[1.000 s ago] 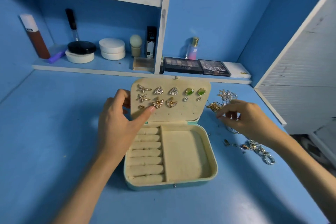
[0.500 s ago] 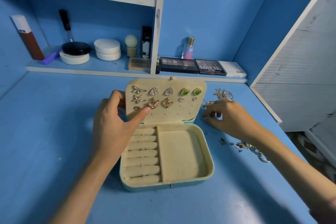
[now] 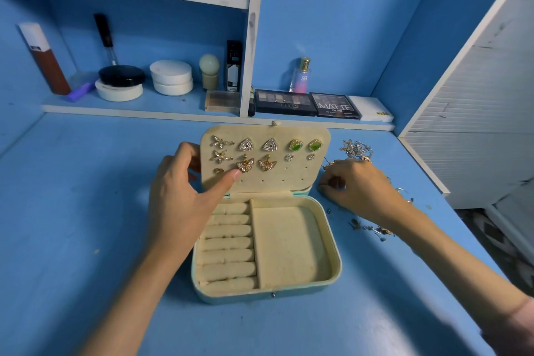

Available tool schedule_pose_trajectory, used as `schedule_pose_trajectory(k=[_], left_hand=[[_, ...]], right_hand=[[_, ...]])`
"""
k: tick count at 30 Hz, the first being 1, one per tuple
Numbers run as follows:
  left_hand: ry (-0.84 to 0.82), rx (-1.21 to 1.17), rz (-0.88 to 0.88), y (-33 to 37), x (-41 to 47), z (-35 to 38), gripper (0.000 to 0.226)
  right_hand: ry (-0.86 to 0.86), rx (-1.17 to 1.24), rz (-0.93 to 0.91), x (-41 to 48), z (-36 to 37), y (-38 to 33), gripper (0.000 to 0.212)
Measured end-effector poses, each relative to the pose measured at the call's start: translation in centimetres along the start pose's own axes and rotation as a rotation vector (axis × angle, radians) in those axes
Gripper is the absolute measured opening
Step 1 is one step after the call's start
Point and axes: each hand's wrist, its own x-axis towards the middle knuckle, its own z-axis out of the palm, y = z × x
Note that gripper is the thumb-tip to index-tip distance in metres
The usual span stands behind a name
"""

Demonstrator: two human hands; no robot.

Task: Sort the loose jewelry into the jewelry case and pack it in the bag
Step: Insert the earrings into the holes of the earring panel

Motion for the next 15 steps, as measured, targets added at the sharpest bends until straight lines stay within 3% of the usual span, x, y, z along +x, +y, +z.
schedule_pose_trajectory(k=[8,15], left_hand=[[0.002,-0.009,-0.004,-0.23,0.01,-0.06,0.050],[0.002,-0.005,0.018,-0.40,0.04,-0.06,0.052]], right_hand=[[0.004,0.016,-0.021,0.08,0.25,0.12,0.006],[0.150,-0.195,-0.229,-0.74,0.38,0.38,0.010]])
